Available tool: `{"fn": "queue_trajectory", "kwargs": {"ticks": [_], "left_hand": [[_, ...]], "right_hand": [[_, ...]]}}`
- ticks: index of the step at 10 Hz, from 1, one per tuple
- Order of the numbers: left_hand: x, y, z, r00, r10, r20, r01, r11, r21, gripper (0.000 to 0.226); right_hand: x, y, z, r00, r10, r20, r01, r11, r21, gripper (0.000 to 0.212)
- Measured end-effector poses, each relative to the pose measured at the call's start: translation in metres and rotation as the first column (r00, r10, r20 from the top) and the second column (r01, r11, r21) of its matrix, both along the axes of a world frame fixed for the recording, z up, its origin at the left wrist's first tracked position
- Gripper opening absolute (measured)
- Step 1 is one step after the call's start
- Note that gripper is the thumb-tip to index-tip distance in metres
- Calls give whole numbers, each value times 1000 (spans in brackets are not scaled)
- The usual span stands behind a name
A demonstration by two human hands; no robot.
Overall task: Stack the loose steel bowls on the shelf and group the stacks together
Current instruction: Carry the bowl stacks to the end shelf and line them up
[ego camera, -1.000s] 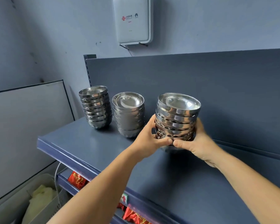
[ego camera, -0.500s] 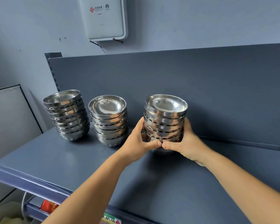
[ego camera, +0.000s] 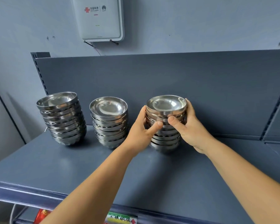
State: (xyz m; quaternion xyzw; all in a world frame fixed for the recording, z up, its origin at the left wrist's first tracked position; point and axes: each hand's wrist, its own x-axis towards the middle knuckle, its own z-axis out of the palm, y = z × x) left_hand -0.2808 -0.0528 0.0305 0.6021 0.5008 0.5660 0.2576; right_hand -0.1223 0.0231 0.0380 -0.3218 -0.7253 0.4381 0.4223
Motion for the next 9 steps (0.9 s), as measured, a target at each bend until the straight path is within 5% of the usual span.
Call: {"fn": "queue_trajectory", "kwargs": {"ticks": [2,4,6,8,9], "left_hand": [[-6,1,4,999,-26,-42,24,998,-51,39],[-10,2,9,998,-54,-22,52,993,-102,70],[-11,4,8,998,-38,-49,34,995,-92,58],[-11,-1,11,988,18,-154,-40,990,-136,49],[-8,-13,20,964,66,-258,-115,977,-181,66]], "right_hand": [[-4,-3,-5,1000,-19,-16,18,1000,-21,87],[-7,-7,-2,999,-36,-30,35,999,-21,84],[-7,-8,-3,999,-40,-18,39,999,-32,84],[-6,-15,-2,996,-81,32,82,996,-45,70],[-2,-20,-1,989,-112,99,117,992,-47,79]]}}
